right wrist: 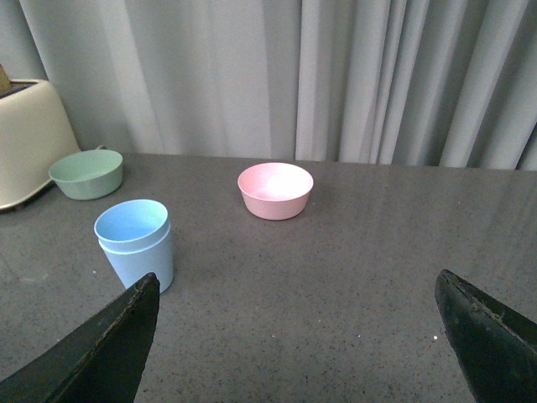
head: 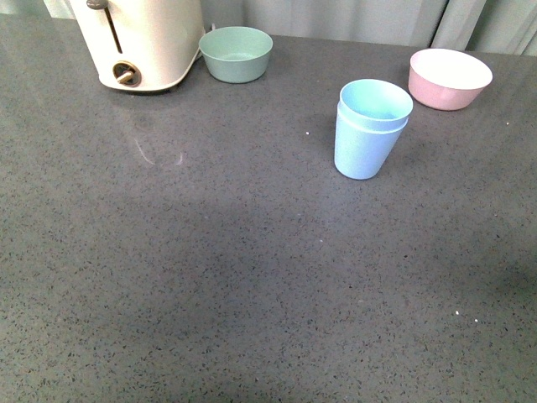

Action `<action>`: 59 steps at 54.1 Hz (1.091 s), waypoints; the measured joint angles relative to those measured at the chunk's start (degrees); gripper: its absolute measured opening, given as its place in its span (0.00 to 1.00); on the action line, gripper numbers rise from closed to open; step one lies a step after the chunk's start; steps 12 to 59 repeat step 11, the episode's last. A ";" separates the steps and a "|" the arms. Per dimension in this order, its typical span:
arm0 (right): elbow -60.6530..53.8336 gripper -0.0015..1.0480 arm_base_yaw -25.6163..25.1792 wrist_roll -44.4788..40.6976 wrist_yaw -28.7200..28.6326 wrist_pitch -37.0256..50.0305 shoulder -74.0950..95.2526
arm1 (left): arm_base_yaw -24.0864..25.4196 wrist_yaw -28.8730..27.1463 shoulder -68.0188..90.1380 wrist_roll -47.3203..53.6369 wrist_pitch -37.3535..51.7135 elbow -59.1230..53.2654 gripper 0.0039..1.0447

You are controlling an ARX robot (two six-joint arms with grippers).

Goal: Stack blue cups with both arms

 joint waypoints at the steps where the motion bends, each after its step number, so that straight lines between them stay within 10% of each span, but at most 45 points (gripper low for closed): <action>1: 0.00 0.91 0.00 0.02 0.00 0.00 0.00 | 0.00 0.02 0.00 0.00 0.00 0.00 0.92; 59: 0.00 0.91 0.00 0.02 0.00 0.00 0.00 | 0.00 0.02 0.00 0.00 0.00 0.00 0.92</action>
